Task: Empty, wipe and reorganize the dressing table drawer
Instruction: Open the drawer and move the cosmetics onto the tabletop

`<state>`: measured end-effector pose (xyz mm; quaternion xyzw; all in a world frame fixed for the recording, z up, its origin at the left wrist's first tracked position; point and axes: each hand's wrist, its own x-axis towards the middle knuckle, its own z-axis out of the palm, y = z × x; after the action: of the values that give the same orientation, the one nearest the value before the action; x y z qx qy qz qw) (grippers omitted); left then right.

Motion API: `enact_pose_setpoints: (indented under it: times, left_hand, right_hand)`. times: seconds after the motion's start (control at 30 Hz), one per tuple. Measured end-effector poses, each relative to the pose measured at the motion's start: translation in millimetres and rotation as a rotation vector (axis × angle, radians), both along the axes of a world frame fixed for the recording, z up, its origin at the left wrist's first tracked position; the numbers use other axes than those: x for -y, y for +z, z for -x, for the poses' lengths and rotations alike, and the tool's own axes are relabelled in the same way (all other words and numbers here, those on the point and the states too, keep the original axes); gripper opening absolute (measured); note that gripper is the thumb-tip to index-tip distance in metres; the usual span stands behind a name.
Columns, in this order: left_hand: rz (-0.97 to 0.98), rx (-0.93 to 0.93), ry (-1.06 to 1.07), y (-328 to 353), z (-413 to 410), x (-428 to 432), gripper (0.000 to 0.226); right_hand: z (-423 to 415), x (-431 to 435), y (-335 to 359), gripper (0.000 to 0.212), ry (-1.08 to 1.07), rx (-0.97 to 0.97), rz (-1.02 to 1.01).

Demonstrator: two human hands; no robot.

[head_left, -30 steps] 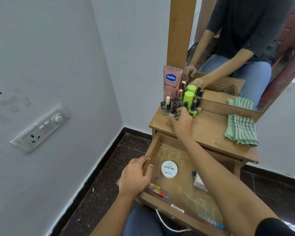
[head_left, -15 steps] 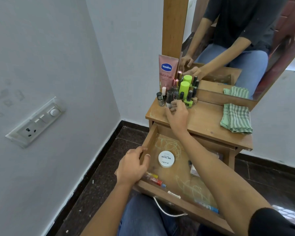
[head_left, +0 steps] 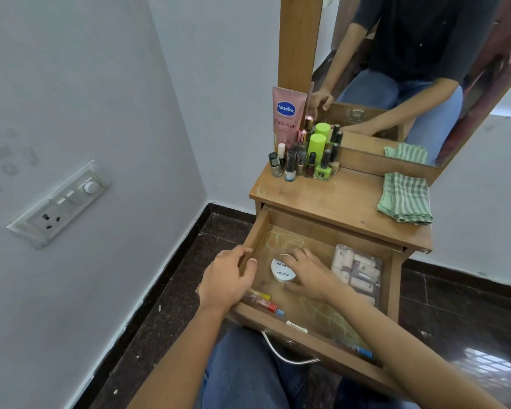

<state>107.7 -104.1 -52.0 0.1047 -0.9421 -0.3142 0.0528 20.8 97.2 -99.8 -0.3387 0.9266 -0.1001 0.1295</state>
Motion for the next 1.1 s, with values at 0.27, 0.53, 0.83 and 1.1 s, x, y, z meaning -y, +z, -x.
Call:
enact_pose_setpoints:
  times: [0.27,0.53,0.83,1.1]
  left_hand:
    - [0.032,0.002,-0.004,-3,2,0,0.034]
    - [0.022,-0.005,-0.014,-6,3,3,0.034]
    - [0.011,-0.003,-0.016,-8,3,4,0.035]
    - [-0.005,-0.012,-0.01,-6,2,3,0.034]
  right_hand:
    - [-4,4,8,0.067,-0.123,0.018,0.172]
    - [35,-20,93,0.057,-0.572,-0.219,0.608]
    - [62,-29,102,0.066,-0.772,-0.071,0.548]
    - [64,-36,93,0.058,-0.545,-0.106,0.539]
